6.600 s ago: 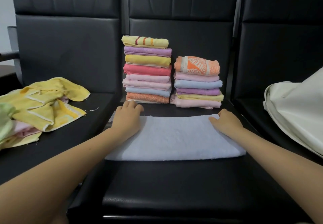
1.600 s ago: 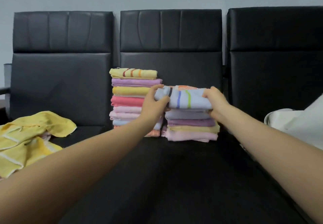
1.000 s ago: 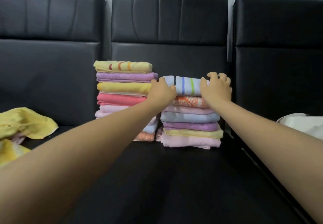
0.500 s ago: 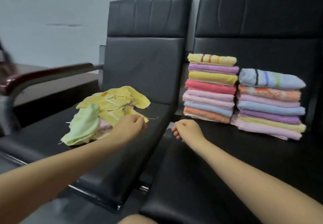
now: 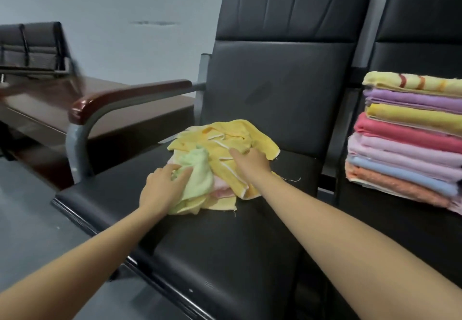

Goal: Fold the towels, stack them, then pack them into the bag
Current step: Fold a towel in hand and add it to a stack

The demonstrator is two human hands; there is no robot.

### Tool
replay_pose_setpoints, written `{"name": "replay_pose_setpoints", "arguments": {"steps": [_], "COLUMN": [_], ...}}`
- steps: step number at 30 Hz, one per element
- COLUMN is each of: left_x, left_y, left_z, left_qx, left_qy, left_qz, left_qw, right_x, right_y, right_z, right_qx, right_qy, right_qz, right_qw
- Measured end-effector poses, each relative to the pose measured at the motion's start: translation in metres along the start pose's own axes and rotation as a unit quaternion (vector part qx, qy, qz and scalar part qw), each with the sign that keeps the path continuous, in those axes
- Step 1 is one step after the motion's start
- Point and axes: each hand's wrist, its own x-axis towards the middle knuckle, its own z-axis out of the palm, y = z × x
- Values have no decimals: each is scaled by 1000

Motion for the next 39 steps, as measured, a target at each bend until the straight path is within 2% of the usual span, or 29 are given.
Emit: {"name": "replay_pose_setpoints", "arguments": {"steps": [4,6,8,10,13,16,18,20,22,24,26,28,31,33,35,39], "left_x": [3,3,4,5,5,-1,-4,-7,-17,-36,-55,-75,-106,-131,-161,-206], "left_y": [5,2,-2,-4,-4,0,6,22,57,105,154,194,234,256,276,302], "left_z": [5,6,7,7,8,4,-1,-6,-14,-25,-34,-38,-32,-17,3,48], "left_qx": [5,9,8,9,7,23,82,89,-24,-224,-387,-461,-479,-479,-485,-484], "left_qy": [6,12,24,33,36,45,73,108,128,124,67,-19,-197,-343,-435,-496], "left_qz": [24,28,29,28,30,37,47,62,95,119,85,25,-54,-91,-67,-12], "left_qw": [1000,999,999,999,999,998,993,988,987,959,916,887,854,803,756,721], "right_x": [34,48,53,54,41,28,17,4,-13,-37,-63,-88,-121,-142,-157,-179], "right_y": [-11,-14,-19,-25,-52,-87,-108,-125,-137,-147,-152,-153,-142,-128,-109,-64], "right_z": [13,20,24,24,-3,-51,-89,-128,-166,-202,-236,-267,-304,-324,-340,-373], "right_qx": [38,-8,1,137,367,428,445,464,483,495,498,498,480,472,472,462], "right_qy": [6,27,47,50,25,41,55,60,58,57,64,73,87,96,103,137], "right_qz": [115,107,96,78,52,15,6,-17,-51,-85,-115,-137,-143,-137,-130,-112], "right_qw": [993,994,994,986,929,903,894,884,872,863,857,853,861,865,866,869]}}
